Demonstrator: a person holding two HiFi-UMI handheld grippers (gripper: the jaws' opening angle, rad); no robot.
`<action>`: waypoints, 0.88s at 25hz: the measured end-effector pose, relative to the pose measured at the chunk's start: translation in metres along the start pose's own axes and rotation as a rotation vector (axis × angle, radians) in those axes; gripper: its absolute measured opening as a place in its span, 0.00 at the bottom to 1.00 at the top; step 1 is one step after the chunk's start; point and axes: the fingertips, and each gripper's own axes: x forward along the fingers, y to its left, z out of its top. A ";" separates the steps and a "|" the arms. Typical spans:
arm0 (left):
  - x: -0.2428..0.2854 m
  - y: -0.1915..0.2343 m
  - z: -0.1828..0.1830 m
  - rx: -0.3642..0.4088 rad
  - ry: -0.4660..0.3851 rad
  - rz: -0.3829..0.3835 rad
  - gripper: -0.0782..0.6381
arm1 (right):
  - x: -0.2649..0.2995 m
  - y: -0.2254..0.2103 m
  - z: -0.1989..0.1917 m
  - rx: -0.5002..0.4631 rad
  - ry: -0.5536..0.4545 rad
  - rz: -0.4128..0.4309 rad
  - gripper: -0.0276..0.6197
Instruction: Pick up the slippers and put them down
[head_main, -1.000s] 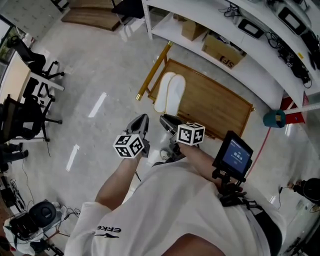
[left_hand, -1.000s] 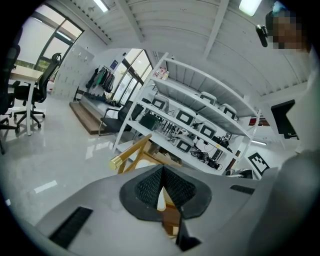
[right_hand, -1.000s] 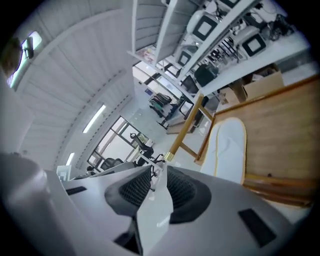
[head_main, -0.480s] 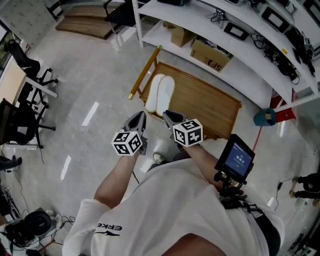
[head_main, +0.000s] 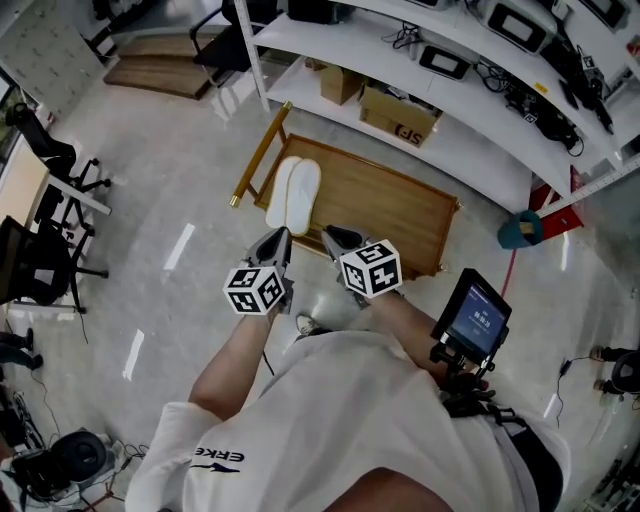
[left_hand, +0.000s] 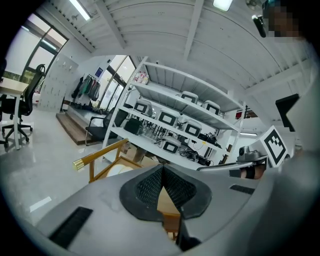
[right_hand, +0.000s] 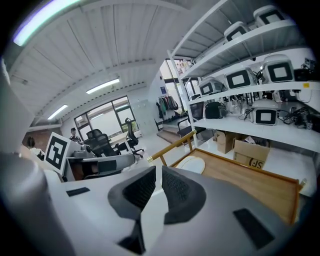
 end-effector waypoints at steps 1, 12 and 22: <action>0.002 -0.009 -0.002 0.005 0.001 -0.005 0.11 | -0.008 -0.004 -0.001 -0.002 -0.003 -0.003 0.11; -0.003 -0.106 -0.029 0.073 -0.006 -0.032 0.11 | -0.108 -0.027 -0.018 -0.060 -0.088 -0.034 0.08; -0.023 -0.172 -0.049 0.093 -0.056 -0.028 0.11 | -0.178 -0.033 -0.040 -0.064 -0.141 -0.032 0.06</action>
